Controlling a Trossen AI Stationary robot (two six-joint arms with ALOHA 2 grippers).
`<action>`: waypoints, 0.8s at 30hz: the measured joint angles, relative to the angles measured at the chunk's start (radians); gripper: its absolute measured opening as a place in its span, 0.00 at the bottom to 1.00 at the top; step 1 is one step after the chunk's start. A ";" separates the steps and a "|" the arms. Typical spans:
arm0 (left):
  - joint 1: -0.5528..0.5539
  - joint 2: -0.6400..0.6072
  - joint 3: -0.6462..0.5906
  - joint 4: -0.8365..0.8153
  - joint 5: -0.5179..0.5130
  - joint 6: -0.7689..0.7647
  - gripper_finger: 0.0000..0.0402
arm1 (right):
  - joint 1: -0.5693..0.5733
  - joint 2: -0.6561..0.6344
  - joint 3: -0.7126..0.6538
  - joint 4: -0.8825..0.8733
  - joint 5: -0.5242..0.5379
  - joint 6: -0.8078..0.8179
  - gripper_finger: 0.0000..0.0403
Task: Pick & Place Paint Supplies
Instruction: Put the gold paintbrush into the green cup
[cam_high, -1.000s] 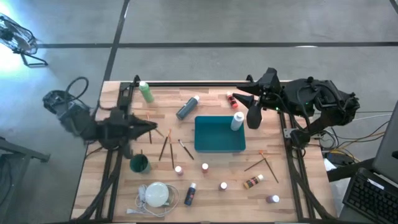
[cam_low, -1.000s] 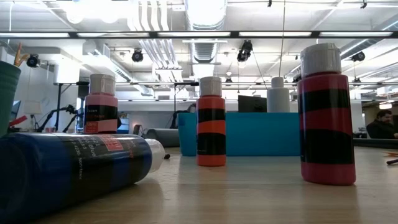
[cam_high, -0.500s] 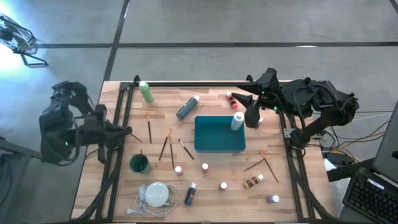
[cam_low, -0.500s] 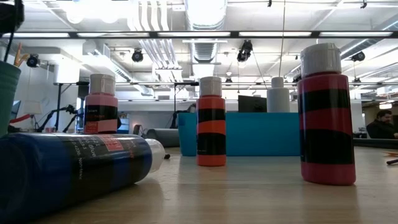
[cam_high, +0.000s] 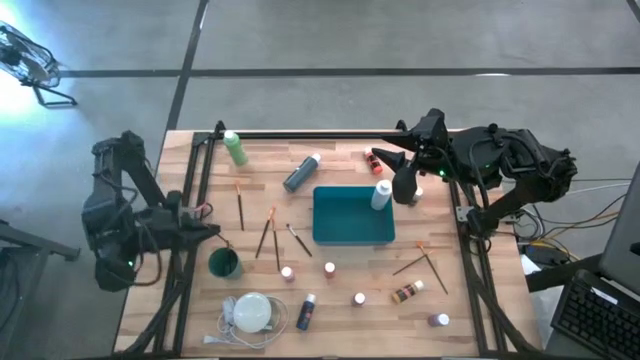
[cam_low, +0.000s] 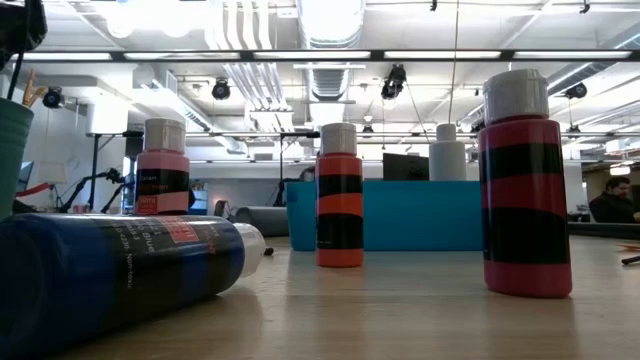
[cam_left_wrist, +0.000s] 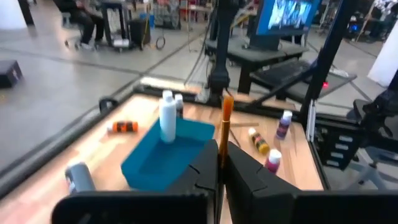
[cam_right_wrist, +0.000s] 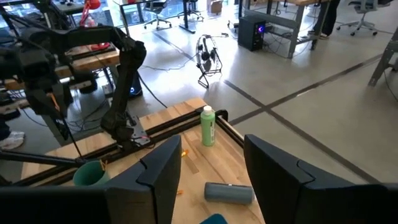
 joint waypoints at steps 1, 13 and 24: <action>0.000 0.000 -0.012 -0.004 0.019 -0.030 0.03 | 0.000 0.000 0.000 0.000 0.000 0.001 0.41; -0.007 0.017 -0.039 -0.147 0.166 -0.228 0.03 | 0.001 0.000 0.000 0.000 -0.002 0.024 0.37; -0.016 0.066 -0.131 -0.193 0.193 -0.279 0.03 | 0.000 0.000 0.000 0.000 -0.001 0.030 0.42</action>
